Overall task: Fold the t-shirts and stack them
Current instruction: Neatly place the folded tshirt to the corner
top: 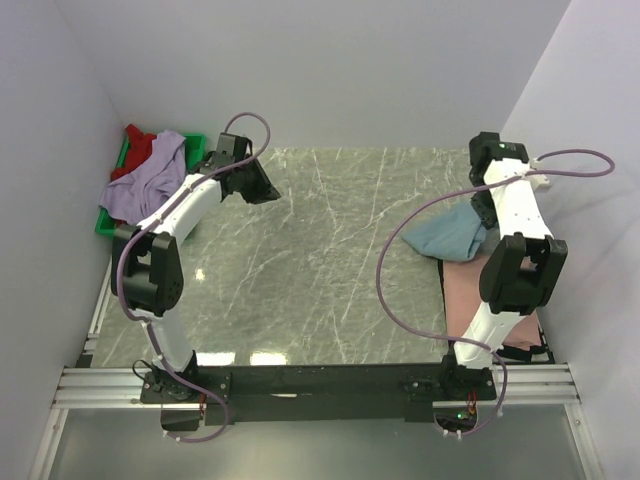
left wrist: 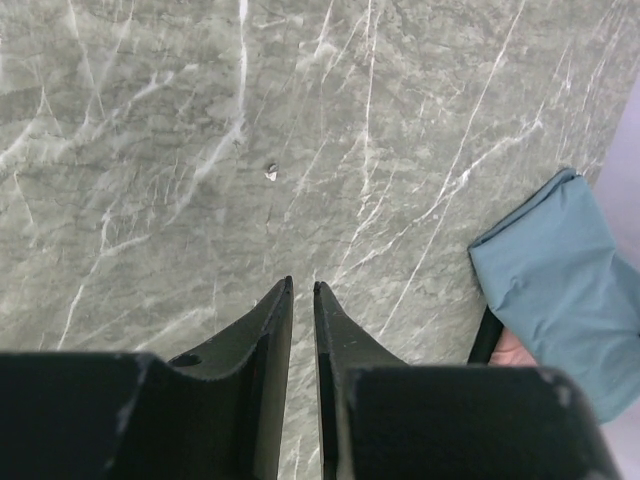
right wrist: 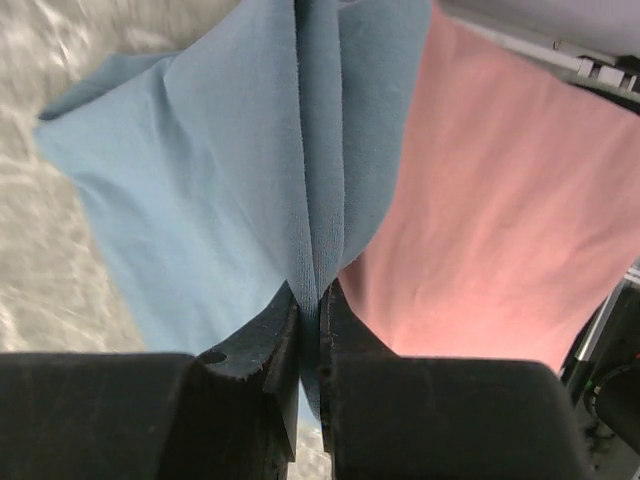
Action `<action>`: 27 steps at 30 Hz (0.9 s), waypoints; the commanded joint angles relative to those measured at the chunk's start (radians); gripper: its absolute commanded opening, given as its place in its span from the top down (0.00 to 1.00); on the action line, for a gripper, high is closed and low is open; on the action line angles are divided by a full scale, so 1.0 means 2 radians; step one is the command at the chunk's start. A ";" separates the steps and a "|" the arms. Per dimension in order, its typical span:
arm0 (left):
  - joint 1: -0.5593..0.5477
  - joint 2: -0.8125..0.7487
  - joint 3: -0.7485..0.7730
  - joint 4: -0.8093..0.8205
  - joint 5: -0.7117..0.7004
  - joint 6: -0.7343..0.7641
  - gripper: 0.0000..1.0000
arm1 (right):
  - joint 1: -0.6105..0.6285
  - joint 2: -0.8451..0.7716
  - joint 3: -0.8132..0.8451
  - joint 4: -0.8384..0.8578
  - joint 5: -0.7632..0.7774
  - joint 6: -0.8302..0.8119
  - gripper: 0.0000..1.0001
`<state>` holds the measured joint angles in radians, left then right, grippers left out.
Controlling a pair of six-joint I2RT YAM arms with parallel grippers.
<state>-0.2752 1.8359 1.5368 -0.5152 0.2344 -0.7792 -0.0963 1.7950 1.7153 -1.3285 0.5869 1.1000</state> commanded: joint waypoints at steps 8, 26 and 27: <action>-0.004 -0.020 0.026 -0.011 0.009 0.010 0.80 | -0.045 -0.050 0.077 -0.055 0.029 -0.014 1.00; -0.004 -0.019 0.027 -0.015 0.009 0.015 0.80 | -0.055 -0.111 0.103 -0.055 0.008 -0.048 1.00; -0.004 -0.019 0.027 -0.016 0.009 0.015 0.80 | -0.055 -0.113 0.103 -0.055 0.006 -0.051 1.00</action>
<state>-0.2787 1.8301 1.5597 -0.5514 0.2390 -0.7708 -0.1951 1.6417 1.8671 -1.3544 0.5747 1.0130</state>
